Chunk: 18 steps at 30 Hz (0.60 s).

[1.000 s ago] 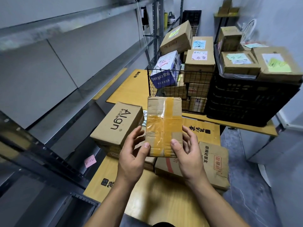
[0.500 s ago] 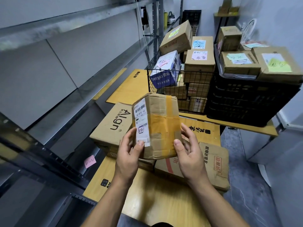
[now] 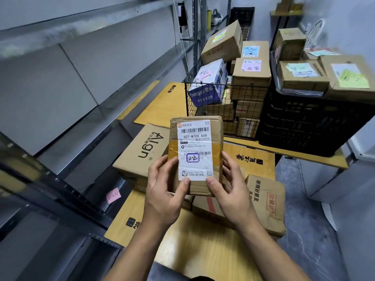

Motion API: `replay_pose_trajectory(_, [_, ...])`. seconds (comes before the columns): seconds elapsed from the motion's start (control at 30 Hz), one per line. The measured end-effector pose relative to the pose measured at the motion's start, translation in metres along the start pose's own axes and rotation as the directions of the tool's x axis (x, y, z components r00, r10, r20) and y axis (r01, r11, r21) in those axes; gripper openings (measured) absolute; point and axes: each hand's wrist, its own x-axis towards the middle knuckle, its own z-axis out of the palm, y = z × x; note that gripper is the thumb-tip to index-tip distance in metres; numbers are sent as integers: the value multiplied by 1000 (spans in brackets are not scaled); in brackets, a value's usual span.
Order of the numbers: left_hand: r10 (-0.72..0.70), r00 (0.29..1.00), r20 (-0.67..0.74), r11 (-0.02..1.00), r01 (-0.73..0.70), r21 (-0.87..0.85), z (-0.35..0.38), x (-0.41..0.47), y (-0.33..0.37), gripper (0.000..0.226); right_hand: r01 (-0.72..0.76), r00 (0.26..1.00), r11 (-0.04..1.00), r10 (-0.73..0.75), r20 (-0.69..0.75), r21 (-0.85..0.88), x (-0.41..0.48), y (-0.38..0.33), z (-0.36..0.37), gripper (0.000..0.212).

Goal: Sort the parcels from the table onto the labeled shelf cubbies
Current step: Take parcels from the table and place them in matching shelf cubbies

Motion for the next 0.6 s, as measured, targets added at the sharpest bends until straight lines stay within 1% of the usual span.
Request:
replay_pose_trajectory(0.17, [17, 1000, -6, 998, -17, 67, -8, -9, -5, 50, -10, 999, 996, 5, 52, 87, 0, 3, 11, 68])
replay_pose_trajectory(0.27, [43, 999, -20, 990, -40, 138, -19, -16, -8, 50, -21, 996, 991, 10, 84, 134, 1, 2, 24, 65])
replay_pose_trajectory(0.47, [16, 995, -101, 982, 4, 187, -56, -38, -12, 50, -13, 991, 970, -20, 133, 242, -4, -14, 63, 63])
replay_pose_trajectory(0.6, [-20, 983, -184, 971, 63, 231, -102, -62, -13, 51, 23, 971, 960, -88, 222, 279, -17, -28, 98, 64])
